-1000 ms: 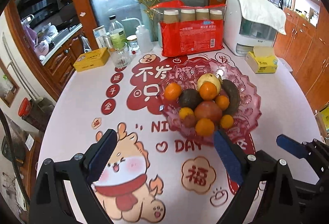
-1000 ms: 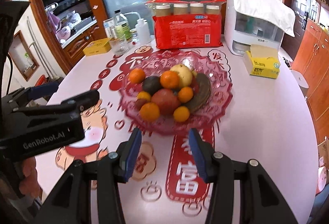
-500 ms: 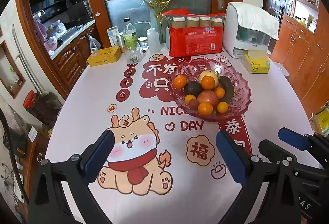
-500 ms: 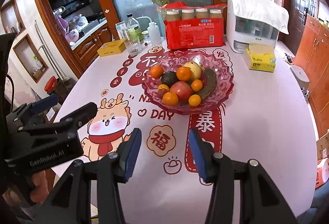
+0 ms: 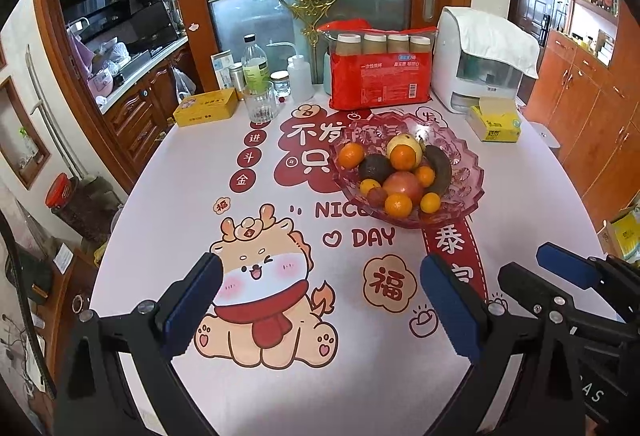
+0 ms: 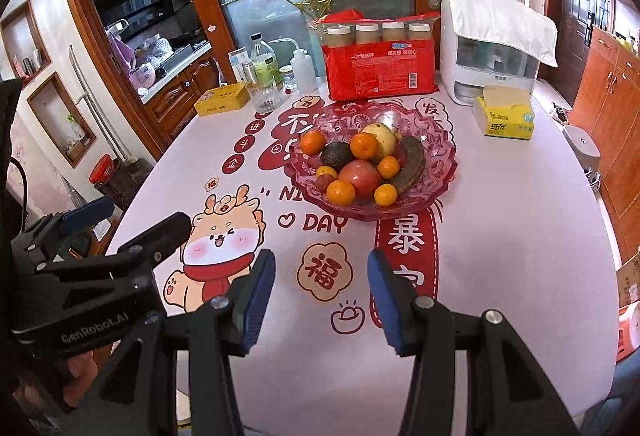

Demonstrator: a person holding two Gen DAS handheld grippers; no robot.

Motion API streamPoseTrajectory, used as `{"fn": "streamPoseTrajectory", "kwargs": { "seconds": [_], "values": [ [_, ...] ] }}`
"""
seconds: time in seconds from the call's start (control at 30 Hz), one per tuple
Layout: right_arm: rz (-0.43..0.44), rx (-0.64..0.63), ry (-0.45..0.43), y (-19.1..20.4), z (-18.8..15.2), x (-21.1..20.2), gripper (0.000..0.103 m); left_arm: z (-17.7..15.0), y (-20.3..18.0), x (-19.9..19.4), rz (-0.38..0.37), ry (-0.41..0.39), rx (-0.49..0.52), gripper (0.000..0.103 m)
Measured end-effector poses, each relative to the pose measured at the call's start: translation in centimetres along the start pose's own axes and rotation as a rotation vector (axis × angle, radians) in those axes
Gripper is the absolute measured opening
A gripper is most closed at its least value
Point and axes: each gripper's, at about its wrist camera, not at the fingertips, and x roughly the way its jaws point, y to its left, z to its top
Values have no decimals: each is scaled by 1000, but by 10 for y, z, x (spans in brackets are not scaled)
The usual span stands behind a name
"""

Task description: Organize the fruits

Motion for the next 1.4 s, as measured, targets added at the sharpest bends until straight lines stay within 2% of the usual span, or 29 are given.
{"fn": "streamPoseTrajectory", "kwargs": {
  "seconds": [1.4],
  "values": [
    [2,2,1,0,1,1,49,-7,5,6,-11,32,-6,99]
  ]
}}
